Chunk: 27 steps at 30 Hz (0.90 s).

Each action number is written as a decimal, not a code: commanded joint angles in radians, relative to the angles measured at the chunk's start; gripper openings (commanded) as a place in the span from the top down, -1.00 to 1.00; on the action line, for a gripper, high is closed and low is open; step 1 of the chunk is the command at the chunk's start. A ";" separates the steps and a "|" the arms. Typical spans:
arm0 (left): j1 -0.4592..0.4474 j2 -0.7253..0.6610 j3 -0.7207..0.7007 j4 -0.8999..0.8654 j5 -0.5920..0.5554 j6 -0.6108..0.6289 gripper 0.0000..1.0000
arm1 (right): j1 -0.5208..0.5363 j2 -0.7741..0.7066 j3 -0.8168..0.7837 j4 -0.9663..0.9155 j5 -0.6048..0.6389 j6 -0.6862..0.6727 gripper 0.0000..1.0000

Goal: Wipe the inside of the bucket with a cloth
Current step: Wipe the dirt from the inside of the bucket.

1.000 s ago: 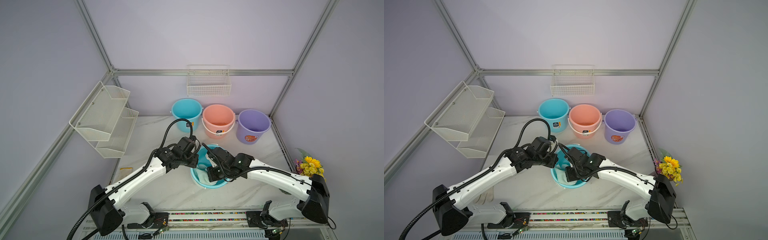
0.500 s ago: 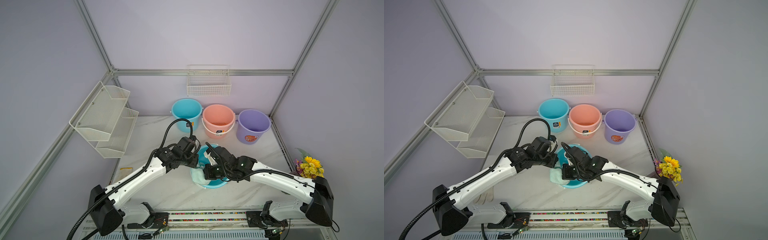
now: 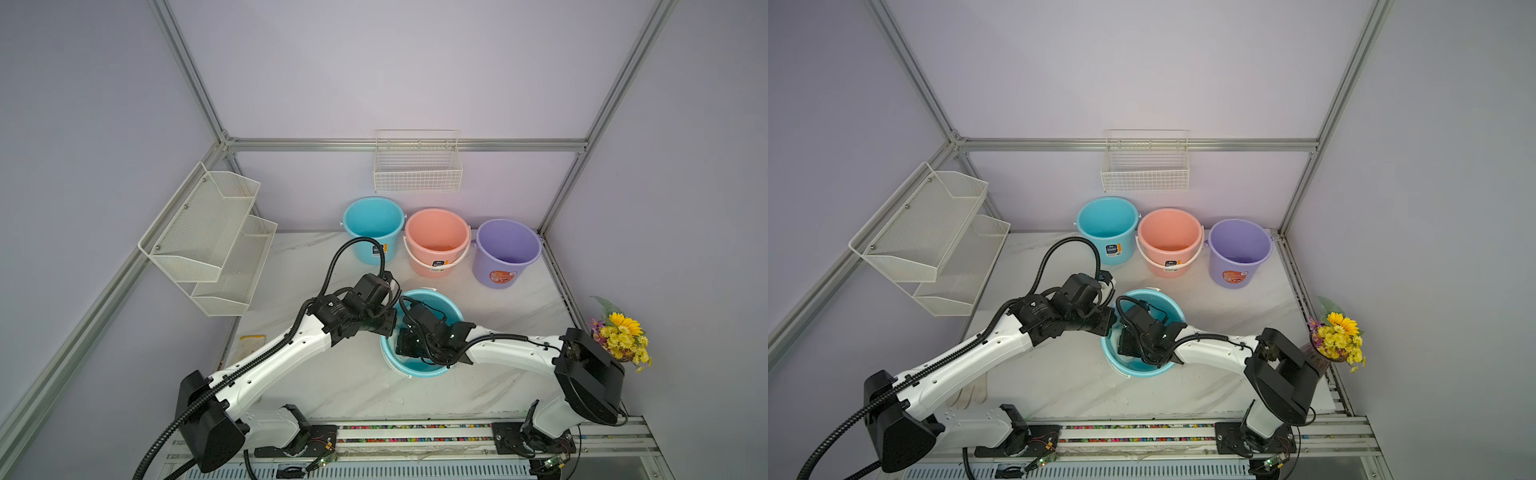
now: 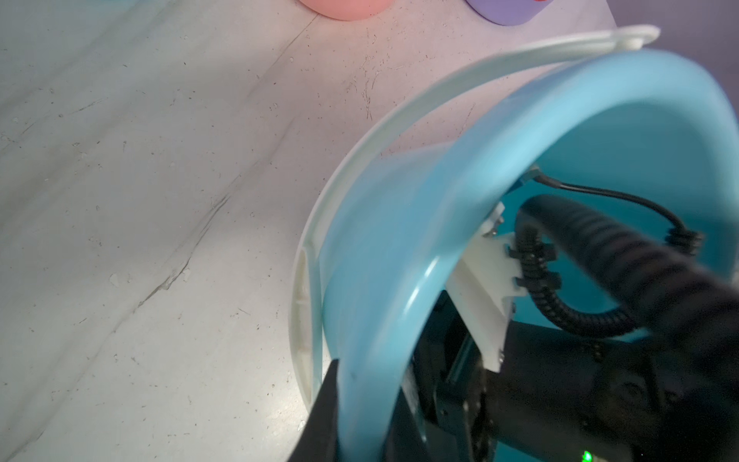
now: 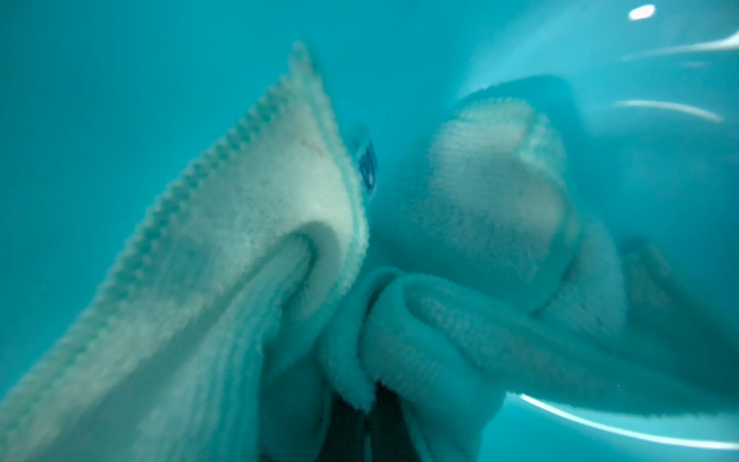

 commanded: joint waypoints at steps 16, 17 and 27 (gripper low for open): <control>0.006 -0.042 0.019 0.112 0.023 -0.018 1.00 | 0.045 -0.089 -0.001 0.006 0.145 -0.025 1.00; 0.006 -0.041 0.021 0.111 0.023 -0.016 1.00 | 0.058 -0.108 -0.003 0.021 0.143 -0.056 1.00; 0.007 -0.047 0.015 0.115 0.031 -0.016 1.00 | 0.091 -0.328 -0.092 0.145 0.329 -0.515 1.00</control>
